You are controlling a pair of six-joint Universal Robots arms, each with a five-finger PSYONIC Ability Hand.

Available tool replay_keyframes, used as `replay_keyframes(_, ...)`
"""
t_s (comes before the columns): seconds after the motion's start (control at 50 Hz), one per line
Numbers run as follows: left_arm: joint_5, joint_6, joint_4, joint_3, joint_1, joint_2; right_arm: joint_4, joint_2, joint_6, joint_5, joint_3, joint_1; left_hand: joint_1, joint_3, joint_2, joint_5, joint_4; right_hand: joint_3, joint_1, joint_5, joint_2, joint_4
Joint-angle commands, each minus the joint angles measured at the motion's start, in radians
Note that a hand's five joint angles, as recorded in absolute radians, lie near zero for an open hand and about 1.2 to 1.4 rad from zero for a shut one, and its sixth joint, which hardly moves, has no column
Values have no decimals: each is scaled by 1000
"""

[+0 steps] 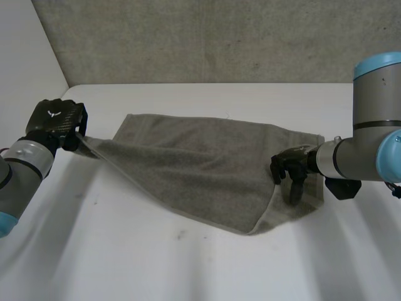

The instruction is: Fold the towel.

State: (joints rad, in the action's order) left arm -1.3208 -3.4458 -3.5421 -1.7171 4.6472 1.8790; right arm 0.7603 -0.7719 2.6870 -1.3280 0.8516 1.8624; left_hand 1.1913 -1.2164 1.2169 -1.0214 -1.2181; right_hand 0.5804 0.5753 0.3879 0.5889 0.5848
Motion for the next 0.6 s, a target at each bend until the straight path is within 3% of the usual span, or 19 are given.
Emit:
replay_keyframes(0.02, 0, -1, -1, -9, -1, -1, -64, -43, -3, 0, 115, 0, 205, -180, 179, -200, -178, 1, 6, 19, -8, -4)
replay_keyframes(0.32, 2, -1, -1, -15, -2, -1, -208, -49, 5, -20, 248, 0, 205, -180, 179, -200, -178, 45, 50, 63, 36, 40)
replay_keyframes(0.36, 2, -1, -1, -16, -1, -1, -231, -55, 10, -23, 256, 0, 205, -180, 179, -200, -178, 349, 354, 367, 340, 344)
replay_keyframes(0.4, 2, -1, -1, -15, -1, -1, -236, -58, 10, -25, 259, -2, 205, -180, 179, -200, -178, 417, 422, 435, 408, 413)
replay_keyframes(0.48, 2, -1, -1, -15, -1, -1, -237, -63, 17, -25, 261, -3, 205, -180, 179, -200, -178, 297, 302, 315, 289, 293)
replay_keyframes(0.52, 2, -1, -1, -15, -2, -1, -236, -72, 28, -26, 264, -8, 205, -180, 179, -200, -178, 2, 7, 20, -7, -3)
replay_keyframes(0.6, 2, -1, -1, -16, -1, -1, -236, -92, 31, -25, 277, -11, 205, -180, 179, -200, -178, 21, 26, 39, 13, 17)
